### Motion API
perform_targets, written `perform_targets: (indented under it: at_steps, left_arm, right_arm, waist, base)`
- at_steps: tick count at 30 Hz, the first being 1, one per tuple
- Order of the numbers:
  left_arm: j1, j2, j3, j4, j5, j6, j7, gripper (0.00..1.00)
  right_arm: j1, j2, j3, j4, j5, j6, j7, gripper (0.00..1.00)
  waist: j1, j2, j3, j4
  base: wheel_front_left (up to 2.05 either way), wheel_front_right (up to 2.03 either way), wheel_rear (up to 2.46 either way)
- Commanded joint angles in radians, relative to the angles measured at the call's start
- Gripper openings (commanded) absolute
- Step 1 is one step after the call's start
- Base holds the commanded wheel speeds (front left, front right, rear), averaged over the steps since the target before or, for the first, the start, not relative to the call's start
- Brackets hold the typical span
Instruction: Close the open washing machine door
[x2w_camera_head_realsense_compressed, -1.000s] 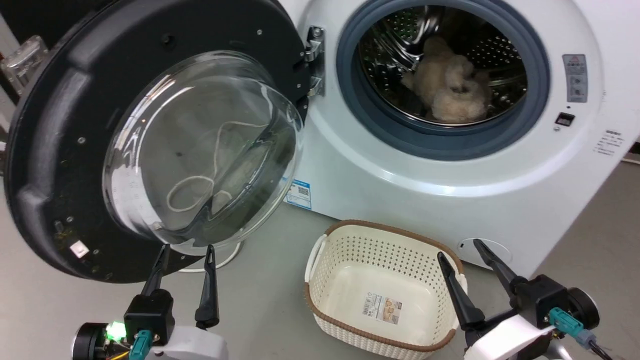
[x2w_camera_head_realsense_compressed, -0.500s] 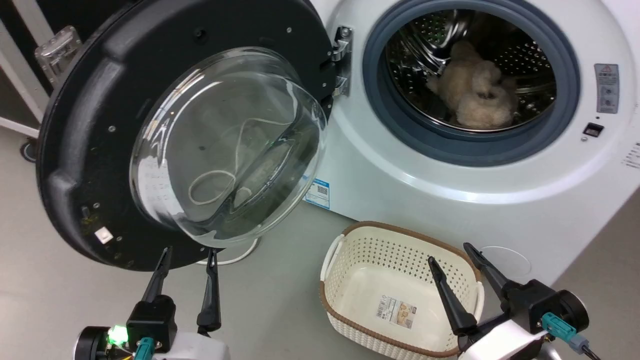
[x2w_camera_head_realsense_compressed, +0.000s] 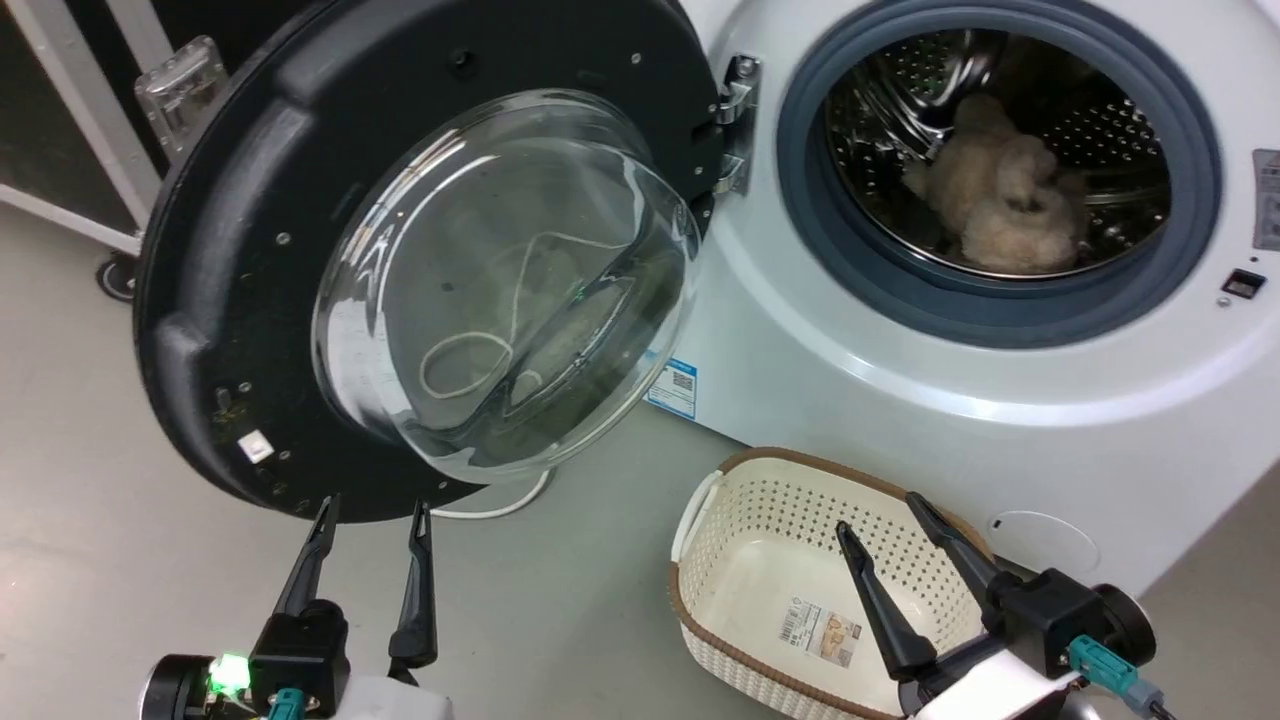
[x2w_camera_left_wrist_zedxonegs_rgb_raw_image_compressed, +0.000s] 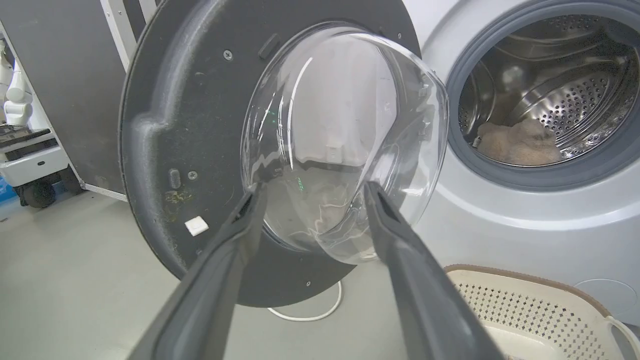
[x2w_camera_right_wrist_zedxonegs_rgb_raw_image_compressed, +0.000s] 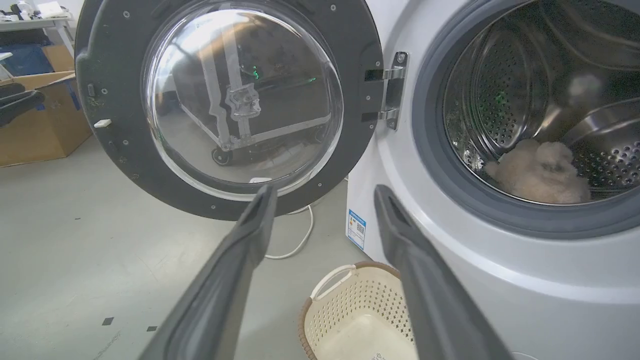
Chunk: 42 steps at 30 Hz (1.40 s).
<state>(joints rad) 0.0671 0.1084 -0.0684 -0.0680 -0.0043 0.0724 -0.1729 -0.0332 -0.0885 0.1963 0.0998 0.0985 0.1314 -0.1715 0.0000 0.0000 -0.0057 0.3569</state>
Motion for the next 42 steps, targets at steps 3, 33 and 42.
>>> perform_targets:
  at_steps: [3,33,42]
  left_arm:
    - [0.015,0.009,-0.006,-0.009,-0.015,0.002,-0.016,0.0]
    - [-0.572,0.29,0.638,0.373,-0.986,-0.051,0.42,0.0]
    - [-0.615,0.273,0.63,0.441,-1.237,-0.065,0.759,0.0]
  right_arm:
    - [0.004,-0.006,0.008,0.005,0.01,-0.001,-0.017,1.0]
    - [-0.058,-0.113,0.062,-0.05,0.088,-0.001,-0.081,1.0]
    - [-0.051,-0.127,0.061,-0.048,0.098,-0.001,-0.089,1.0]
  waist:
    - [0.0,0.0,0.001,0.019]
    - [0.0,0.0,0.221,-0.063]
    - [0.0,0.0,0.226,-0.064]
  base:
    - [0.0,0.0,0.0]
    - [0.0,0.0,0.0]
    - [0.0,0.0,0.0]
